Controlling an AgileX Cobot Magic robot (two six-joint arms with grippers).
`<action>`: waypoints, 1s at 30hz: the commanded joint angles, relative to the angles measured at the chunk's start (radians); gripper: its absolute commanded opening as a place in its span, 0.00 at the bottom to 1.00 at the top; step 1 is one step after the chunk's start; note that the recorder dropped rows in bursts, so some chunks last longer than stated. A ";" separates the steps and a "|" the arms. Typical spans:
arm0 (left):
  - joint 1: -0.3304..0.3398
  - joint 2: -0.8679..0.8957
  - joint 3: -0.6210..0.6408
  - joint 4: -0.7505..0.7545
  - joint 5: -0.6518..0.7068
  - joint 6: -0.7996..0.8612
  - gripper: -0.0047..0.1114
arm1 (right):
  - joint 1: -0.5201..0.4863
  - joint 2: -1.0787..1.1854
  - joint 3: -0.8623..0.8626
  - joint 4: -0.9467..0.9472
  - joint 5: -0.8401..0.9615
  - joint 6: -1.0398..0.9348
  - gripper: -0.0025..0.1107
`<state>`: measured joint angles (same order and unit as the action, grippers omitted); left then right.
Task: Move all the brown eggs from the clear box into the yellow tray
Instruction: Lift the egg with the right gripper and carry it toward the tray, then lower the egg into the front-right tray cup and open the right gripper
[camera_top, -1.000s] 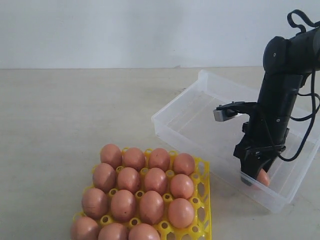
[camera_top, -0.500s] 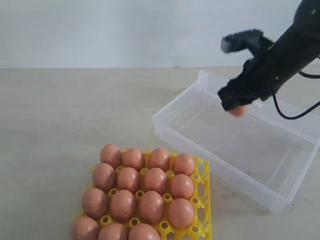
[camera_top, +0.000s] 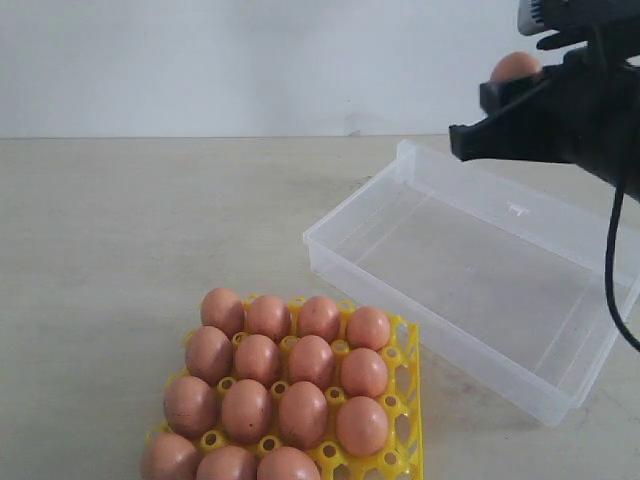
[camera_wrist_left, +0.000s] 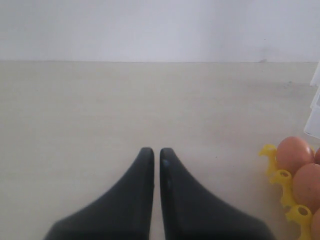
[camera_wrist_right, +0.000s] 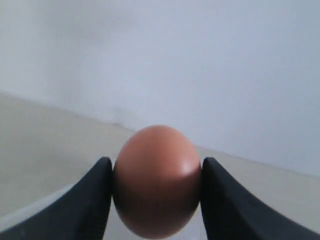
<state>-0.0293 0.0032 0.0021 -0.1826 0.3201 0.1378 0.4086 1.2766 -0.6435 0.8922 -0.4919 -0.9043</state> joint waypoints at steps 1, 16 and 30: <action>-0.004 -0.003 -0.002 -0.008 -0.009 -0.004 0.08 | 0.020 0.064 0.024 -0.030 -0.601 0.338 0.02; -0.004 -0.003 -0.002 -0.008 -0.009 -0.004 0.08 | 0.234 0.020 0.257 -0.806 -0.458 0.996 0.02; -0.004 -0.003 -0.002 -0.008 -0.009 -0.004 0.08 | 0.728 0.014 0.579 -0.499 -0.461 0.966 0.02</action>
<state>-0.0293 0.0032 0.0021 -0.1826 0.3201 0.1378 1.0920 1.2992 -0.0930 0.3211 -0.9463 0.0818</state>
